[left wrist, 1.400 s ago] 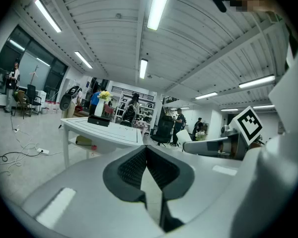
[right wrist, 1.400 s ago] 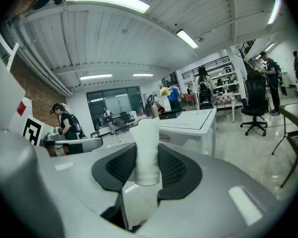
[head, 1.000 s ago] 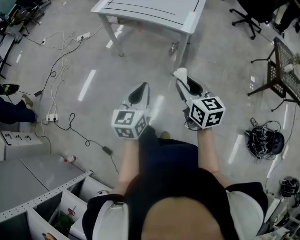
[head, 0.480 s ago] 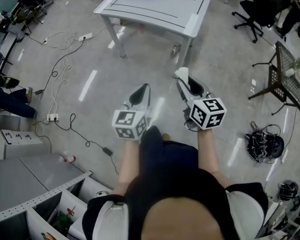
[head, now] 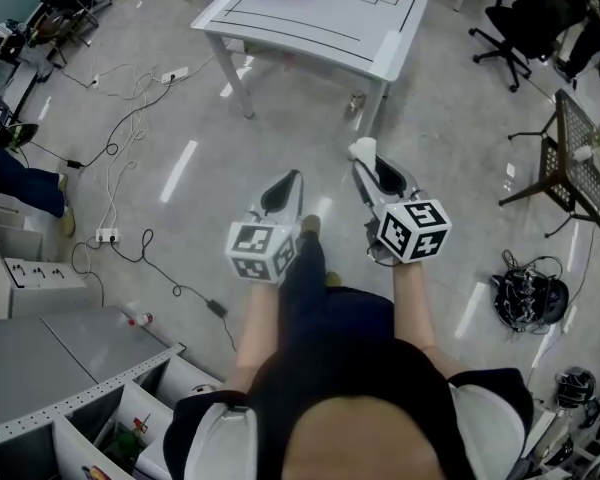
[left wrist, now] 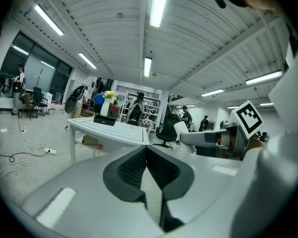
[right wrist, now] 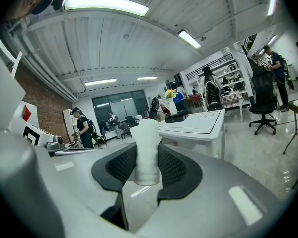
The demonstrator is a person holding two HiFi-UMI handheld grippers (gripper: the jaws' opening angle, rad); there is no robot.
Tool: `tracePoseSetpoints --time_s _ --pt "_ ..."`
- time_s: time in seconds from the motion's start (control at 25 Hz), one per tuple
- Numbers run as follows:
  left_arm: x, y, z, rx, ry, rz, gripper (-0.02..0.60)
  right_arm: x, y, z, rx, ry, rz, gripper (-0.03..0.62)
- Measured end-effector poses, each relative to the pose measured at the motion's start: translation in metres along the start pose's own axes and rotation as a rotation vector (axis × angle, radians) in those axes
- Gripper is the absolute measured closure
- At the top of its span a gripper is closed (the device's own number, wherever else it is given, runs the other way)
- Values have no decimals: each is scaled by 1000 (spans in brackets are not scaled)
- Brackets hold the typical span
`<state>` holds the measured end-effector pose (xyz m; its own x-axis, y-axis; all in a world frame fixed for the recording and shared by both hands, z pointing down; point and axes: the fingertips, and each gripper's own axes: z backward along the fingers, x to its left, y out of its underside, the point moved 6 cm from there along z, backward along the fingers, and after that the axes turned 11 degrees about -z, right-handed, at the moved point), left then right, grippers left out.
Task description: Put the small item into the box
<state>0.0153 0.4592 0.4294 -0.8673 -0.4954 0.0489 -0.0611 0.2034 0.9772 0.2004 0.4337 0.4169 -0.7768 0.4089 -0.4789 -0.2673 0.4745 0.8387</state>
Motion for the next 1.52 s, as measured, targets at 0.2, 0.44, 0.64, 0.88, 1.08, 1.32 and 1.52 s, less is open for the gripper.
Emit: tracePoseSetpoints --time_s 0.2,0.44,0.64,0.88,1.08,1.32,1.52 --pt "11 -7 -16 -7 1 -5 574 -4 -10 -14 2 3 9 457" --pt "29 -19 -37 -15 0 -12 573 -9 -24 -37 2 1 8 457" --pt "50 -28 -57 -24 -13 -4 573 -15 -39 -64 18 -1 21 457" --pt "75 -39 -78 -27 -29 2 573 -18 -59 -92 14 -12 31 457" --pt "93 -45 -101 -26 -30 0 572 -32 -71 -115 12 -2 10 457" --pt "119 -54 -133 -26 -27 -4 573 -46 -87 -150 16 10 12 457" --pt "140 -66 -160 -35 -20 -3 572 -52 -104 -175 19 14 23 457"
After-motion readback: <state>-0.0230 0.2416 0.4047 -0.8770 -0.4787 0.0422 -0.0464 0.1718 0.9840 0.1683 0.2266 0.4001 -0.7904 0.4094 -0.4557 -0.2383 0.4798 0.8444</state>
